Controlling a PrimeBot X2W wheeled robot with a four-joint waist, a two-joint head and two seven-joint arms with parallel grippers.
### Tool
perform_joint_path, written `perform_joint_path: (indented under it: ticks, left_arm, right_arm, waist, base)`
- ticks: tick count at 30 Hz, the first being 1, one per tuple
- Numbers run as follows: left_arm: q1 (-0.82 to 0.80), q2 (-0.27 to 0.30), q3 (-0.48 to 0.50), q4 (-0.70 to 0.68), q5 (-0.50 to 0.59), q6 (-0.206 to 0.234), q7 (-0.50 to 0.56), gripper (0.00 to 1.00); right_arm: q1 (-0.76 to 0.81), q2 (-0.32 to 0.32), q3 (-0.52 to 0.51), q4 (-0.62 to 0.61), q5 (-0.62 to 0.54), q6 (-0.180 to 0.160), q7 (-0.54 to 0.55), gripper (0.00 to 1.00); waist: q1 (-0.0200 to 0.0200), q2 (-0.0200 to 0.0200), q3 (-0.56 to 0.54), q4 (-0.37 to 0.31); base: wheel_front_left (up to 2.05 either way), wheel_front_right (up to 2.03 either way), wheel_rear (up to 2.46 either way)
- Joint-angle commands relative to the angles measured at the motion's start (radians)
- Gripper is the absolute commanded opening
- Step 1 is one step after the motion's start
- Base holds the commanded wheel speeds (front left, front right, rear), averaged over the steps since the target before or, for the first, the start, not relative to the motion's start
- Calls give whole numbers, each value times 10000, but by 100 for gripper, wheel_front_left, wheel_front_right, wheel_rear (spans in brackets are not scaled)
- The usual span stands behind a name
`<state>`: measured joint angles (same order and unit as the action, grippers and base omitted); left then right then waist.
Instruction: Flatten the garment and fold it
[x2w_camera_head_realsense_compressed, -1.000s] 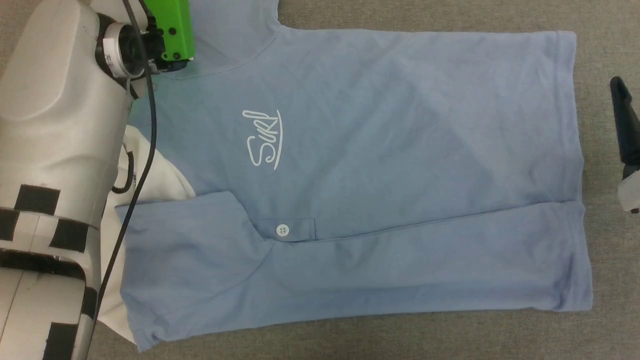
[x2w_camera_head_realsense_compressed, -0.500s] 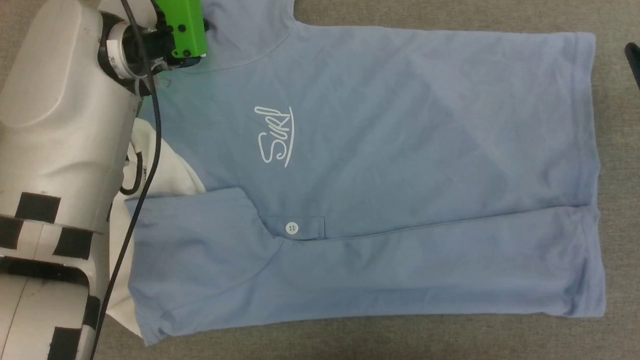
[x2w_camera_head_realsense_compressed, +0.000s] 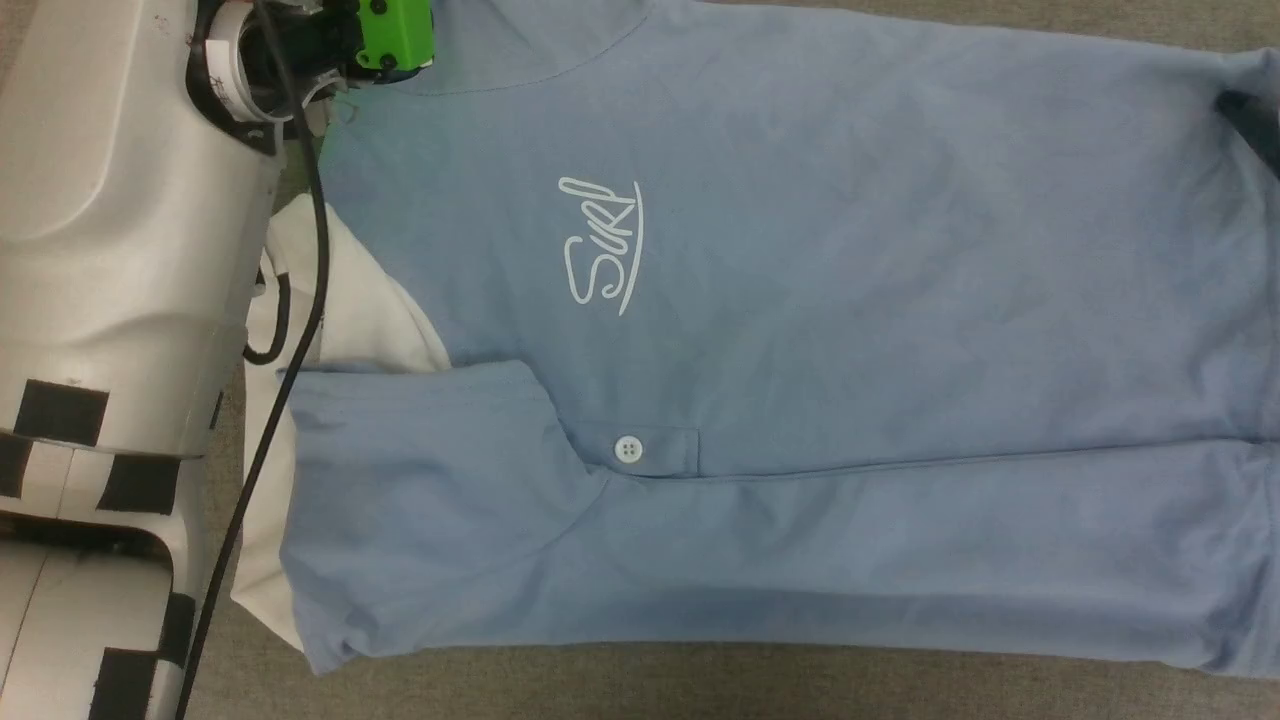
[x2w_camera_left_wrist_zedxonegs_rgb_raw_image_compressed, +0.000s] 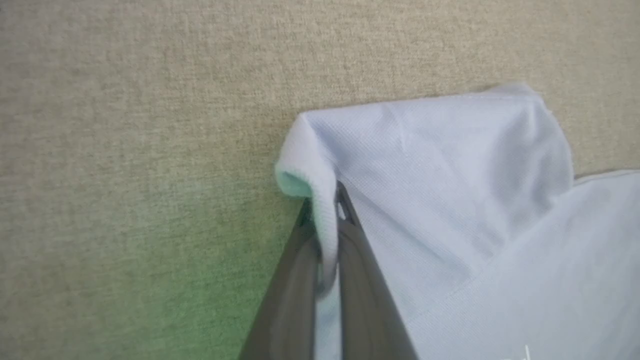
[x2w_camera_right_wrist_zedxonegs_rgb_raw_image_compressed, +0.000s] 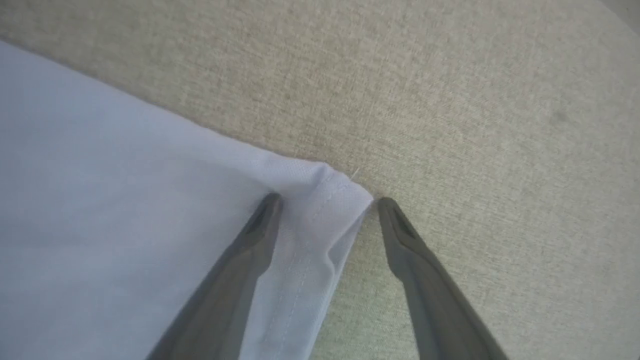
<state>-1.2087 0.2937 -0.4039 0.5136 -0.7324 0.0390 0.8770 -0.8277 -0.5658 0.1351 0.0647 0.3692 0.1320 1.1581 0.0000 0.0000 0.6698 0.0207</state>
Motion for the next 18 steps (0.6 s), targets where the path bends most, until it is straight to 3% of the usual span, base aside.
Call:
perform_joint_path:
  ticks: [1, 5, 6, 7, 8, 18]
  left_arm:
    - [-48, 87, 1, -12, -87, -23, -51, 0]
    - [-44, 103, -1, -139, -113, -35, -94, 0]
    - [-40, 108, -2, -164, -122, -35, -98, 0]
    - [-39, 111, 4, -189, -134, -40, -111, 0]
    - [-35, 117, 6, -211, -144, -43, -121, 0]
    - [151, 120, 97, -233, -336, -136, -362, 0]
  right_arm:
    - [127, 95, 219, 161, 25, -13, 159, 100]
    - [268, 22, 328, 140, 232, -13, 521, 100]
    - [297, -2, 318, 104, 276, -13, 593, 29]
    - [316, -16, 276, 86, 305, -13, 640, 7]
    - [352, -31, 223, 68, 358, -13, 727, 0]
    - [453, 45, -341, -160, 293, -13, 142, 0]
  waist:
    - [0, 0, 98, 95]
    - [0, 0, 163, 135]
    - [0, 0, 174, 141]
    - [0, 0, 187, 142]
    - [0, 0, 195, 142]
    - [0, 0, -239, 100]
  base:
    - [0, 0, 0]
    - [0, 0, 0]
    - [0, 0, 0]
    - [0, 0, 0]
    - [0, 0, 0]
    - [0, 0, 0]
